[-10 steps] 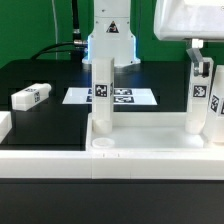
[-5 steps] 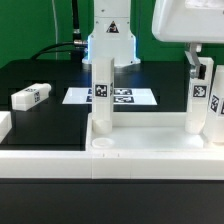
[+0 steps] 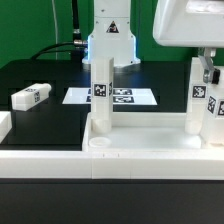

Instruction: Assemble desk

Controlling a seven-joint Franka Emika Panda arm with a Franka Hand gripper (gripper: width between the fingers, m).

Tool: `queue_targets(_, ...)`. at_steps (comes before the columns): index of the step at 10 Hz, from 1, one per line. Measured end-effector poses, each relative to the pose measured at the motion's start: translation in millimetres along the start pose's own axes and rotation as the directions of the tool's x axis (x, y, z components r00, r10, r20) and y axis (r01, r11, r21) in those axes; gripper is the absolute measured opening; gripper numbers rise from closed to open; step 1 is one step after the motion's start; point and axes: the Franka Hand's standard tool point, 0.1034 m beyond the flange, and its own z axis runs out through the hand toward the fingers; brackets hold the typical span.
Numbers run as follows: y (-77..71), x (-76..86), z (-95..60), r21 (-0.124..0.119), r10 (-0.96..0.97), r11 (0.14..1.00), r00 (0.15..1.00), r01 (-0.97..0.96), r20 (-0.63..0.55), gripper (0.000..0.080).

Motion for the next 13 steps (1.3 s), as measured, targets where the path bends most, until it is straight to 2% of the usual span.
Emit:
queue_targets(3,0.2,0.0,-0.1,0.003,0.055,0.998,0.998,-0.055,0.0,0.0288)
queue_targets(4,2.0,-1.0,-0.8,0.011,0.201,0.98,0.98,-0.201,0.003,0.0288)
queue_targets(5,4.1,-1.7,-1.0,0.01,0.269,0.963,0.963,-0.269,0.004,0.0289)
queue_targets(8,6.4,-3.8,0.9,0.034,0.58,0.813,0.814,-0.581,0.016,0.0289)
queue_targets(9,6.9,-3.4,1.0,0.036,0.622,0.782,0.783,-0.622,0.015,0.0289)
queue_targets(11,7.6,-2.4,1.5,0.055,0.745,0.665,0.667,-0.745,0.026,0.029)
queue_targets(12,8.0,-1.9,1.6,0.064,0.768,0.637,0.64,-0.768,0.031,0.029)
queue_targets(13,8.0,-2.1,1.8,0.063,0.826,0.56,0.563,-0.826,0.041,0.029)
